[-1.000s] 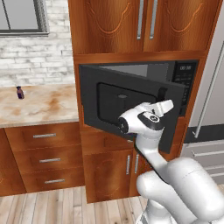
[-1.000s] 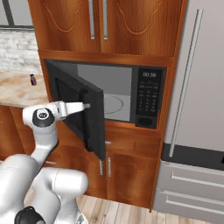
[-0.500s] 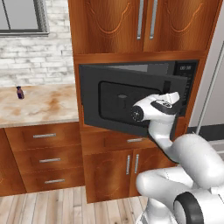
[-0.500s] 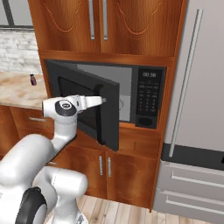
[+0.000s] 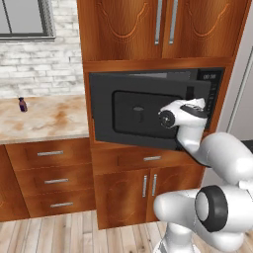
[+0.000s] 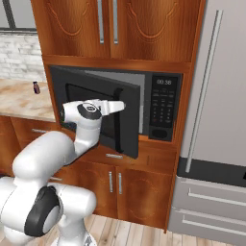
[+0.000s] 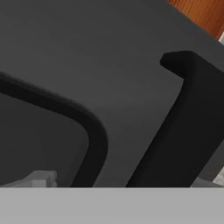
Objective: Pick the mug from the counter and place it inside the microwave. Then close the microwave.
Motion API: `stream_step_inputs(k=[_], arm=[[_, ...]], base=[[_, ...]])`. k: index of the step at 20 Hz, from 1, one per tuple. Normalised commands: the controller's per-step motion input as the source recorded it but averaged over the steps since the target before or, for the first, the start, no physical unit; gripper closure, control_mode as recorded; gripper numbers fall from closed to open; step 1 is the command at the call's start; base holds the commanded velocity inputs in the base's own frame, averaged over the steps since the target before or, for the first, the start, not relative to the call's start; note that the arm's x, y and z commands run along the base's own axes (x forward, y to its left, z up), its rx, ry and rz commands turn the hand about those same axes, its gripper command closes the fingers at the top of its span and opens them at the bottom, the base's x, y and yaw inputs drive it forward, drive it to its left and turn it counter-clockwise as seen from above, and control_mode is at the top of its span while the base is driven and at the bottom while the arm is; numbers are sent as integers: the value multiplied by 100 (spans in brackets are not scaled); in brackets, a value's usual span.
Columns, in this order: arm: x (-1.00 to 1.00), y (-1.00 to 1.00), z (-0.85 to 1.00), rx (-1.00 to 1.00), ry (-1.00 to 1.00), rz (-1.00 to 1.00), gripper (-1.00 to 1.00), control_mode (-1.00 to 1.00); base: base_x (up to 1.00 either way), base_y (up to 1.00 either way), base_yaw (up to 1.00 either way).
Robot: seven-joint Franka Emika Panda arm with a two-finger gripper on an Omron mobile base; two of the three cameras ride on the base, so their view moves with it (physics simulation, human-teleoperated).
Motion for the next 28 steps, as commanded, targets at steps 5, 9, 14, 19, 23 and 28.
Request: stream_step_inputs(k=[5, 9, 14, 19, 23, 28], arm=[[37, -8, -7, 8, 0, 11, -100, -100], [53, -9, -14, 6, 0, 10, -100, -100], [47, -8, -3, 5, 0, 9, -100, -100], [48, -9, 0, 5, 0, 9, -100, -100], [49, -8, 0, 4, 0, 9, -100, -100], [53, -10, 0, 5, -1, 10, -100, -100]], base=[[0, 0, 0], [0, 0, 0], [0, 0, 0], [0, 0, 0], [0, 0, 0], [0, 0, 0]])
